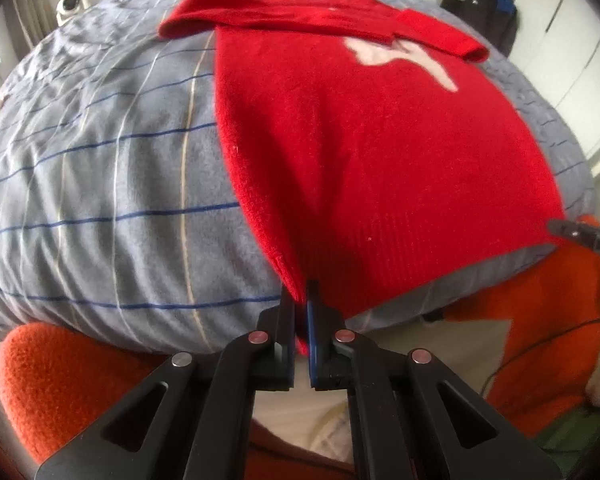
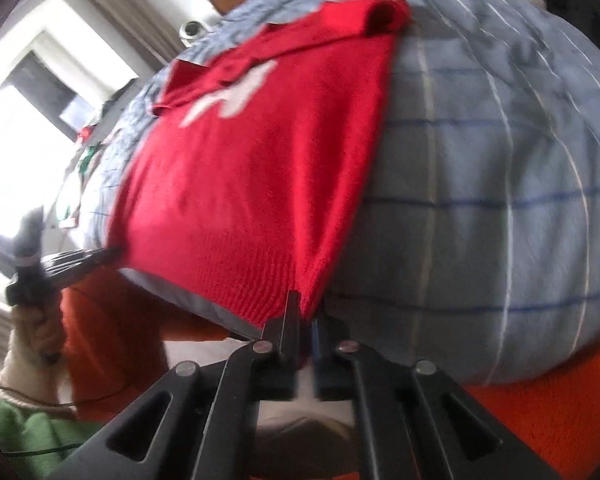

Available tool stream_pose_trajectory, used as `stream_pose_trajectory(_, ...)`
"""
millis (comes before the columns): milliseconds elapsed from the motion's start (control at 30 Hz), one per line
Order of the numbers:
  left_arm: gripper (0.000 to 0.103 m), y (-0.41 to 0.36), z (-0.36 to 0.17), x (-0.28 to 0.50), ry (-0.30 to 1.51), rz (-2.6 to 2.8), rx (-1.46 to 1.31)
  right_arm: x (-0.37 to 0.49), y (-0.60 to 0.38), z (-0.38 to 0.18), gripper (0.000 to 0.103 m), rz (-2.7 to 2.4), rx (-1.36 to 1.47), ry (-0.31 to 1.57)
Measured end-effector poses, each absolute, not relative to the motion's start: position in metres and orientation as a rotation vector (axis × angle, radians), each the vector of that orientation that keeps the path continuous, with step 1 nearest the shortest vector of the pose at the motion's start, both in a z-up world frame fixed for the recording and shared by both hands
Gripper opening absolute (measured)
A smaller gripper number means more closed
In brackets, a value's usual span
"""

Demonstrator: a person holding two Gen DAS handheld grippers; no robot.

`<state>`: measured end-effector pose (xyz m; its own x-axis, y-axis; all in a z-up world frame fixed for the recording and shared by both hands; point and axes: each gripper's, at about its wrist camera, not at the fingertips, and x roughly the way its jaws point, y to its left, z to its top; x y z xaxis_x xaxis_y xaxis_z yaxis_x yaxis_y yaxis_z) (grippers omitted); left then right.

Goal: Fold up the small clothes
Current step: 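Grasp the sweater hem with the left gripper while the right gripper grasps the hem too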

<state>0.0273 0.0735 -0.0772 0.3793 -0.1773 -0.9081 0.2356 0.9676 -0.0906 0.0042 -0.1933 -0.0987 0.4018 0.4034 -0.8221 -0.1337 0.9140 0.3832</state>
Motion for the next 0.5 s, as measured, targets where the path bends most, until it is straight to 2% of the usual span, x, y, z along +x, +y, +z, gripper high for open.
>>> stream_pose_trajectory(500,0.003,0.045,-0.105,0.041,1.134,-0.171,0.101,0.024,-0.186,-0.126,0.004,0.272,0.25,1.13)
